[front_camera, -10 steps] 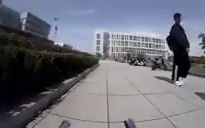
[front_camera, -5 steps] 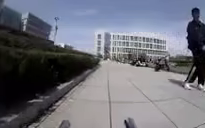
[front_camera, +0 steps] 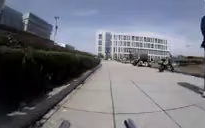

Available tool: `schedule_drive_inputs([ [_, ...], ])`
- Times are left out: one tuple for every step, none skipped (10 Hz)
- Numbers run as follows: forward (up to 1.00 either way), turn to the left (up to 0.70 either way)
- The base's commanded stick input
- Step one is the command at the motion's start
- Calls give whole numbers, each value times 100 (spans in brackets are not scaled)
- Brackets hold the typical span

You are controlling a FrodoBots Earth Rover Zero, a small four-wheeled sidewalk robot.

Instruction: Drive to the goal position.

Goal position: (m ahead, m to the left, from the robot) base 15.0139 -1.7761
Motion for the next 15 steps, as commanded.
schedule_drive_inputs([
  [0, 0],
  [0, 0],
  [0, 0],
  [0, 0],
  [0, 0],
  [0, 0],
  [0, 0],
  [0, 0],
  [0, 0],
  [21, 0],
  [65, 0],
  [70, 0],
  [70, 0],
  [70, 0],
  [70, 0],
])
